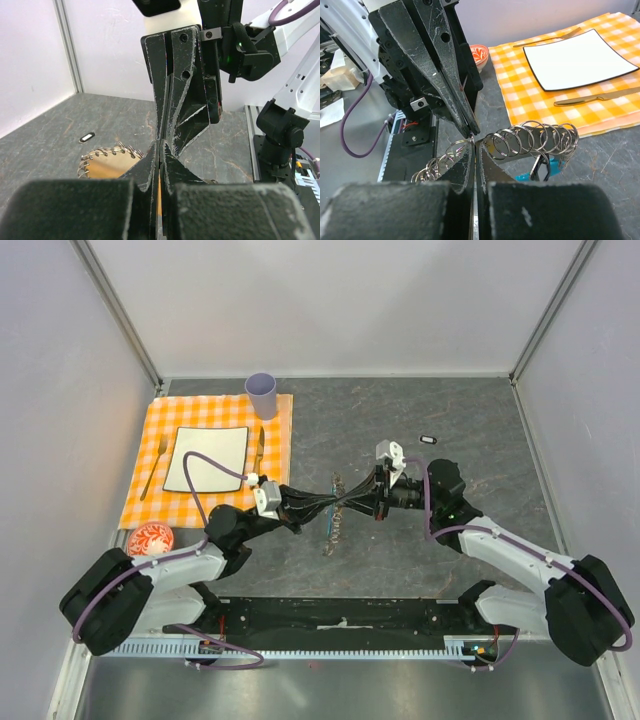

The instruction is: Put the keys on the keyring

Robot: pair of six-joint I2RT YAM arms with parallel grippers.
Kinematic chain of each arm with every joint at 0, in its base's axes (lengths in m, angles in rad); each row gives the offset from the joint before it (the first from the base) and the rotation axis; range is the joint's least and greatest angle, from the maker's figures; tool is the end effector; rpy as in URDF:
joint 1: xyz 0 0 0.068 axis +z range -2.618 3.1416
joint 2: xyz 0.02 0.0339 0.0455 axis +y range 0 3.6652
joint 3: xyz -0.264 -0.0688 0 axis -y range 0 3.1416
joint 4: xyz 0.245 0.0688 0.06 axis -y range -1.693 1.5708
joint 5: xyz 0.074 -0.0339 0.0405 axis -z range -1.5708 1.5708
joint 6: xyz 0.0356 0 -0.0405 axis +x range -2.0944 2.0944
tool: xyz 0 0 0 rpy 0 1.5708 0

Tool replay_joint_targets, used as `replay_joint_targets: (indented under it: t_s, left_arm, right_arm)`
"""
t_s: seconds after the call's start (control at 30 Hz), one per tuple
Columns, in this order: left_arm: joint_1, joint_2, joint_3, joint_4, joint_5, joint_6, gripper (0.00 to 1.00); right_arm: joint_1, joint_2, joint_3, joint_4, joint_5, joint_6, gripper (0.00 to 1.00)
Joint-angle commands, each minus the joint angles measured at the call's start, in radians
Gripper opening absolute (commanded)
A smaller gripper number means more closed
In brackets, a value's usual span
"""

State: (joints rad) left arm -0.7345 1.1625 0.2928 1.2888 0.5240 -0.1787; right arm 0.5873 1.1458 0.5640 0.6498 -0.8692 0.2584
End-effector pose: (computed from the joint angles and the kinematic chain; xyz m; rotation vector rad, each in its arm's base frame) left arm 0.1475 -0.1572 0.2499 0.7977 1.0077 -1.0925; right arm 0.1894 0.1587 0.2761 -0.9850 1.3635 1.2994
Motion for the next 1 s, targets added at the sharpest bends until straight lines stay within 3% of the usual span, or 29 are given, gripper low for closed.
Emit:
replay_joint_targets:
  t_s: [0.0, 0.13, 0.3, 0.4, 0.43, 0.5, 0.6, 0.67, 0.73, 0.9, 0.97]
  left_arm:
    - [-0.002, -0.027, -0.015, 0.074, -0.025, 0.024, 0.02]
    - [0.0, -0.083, -0.004, -0.075, -0.048, 0.083, 0.02]
    - [0.0, -0.181, 0.023, -0.29, -0.074, 0.157, 0.27]
    - [-0.002, -0.224, 0.026, -0.325, -0.097, 0.171, 0.38]
    - [-0.002, -0.23, 0.029, -0.335, -0.102, 0.171, 0.4]
    - [0.0, -0.244, 0.034, -0.362, -0.114, 0.17, 0.43]
    - [-0.002, -0.264, 0.028, -0.378, -0.134, 0.16, 0.48]
    - [0.0, -0.288, 0.016, -0.391, -0.154, 0.162, 0.57]
    - [-0.002, -0.305, -0.001, -0.41, -0.166, 0.171, 0.6]
    - [-0.002, -0.351, -0.032, -0.437, -0.199, 0.205, 0.63]
    - [-0.002, -0.353, -0.035, -0.448, -0.199, 0.212, 0.63]
  right_arm:
    - [0.002, -0.026, 0.062, -0.101, 0.048, -0.088, 0.0]
    - [0.003, -0.066, 0.18, -0.444, 0.125, -0.255, 0.0]
    - [0.031, -0.078, 0.405, -0.9, 0.269, -0.497, 0.0]
    - [0.086, -0.034, 0.567, -1.137, 0.441, -0.634, 0.0]
    - [0.13, 0.003, 0.611, -1.189, 0.587, -0.683, 0.0]
    - [0.187, 0.05, 0.742, -1.344, 0.727, -0.72, 0.0]
    - [0.307, 0.143, 0.871, -1.507, 0.977, -0.784, 0.0]
    - [0.388, 0.209, 0.913, -1.568, 1.198, -0.806, 0.0]
    - [0.436, 0.261, 0.955, -1.641, 1.315, -0.811, 0.0]
    - [0.471, 0.293, 0.979, -1.679, 1.522, -0.831, 0.0]
    - [0.49, 0.305, 0.997, -1.7, 1.506, -0.832, 0.0]
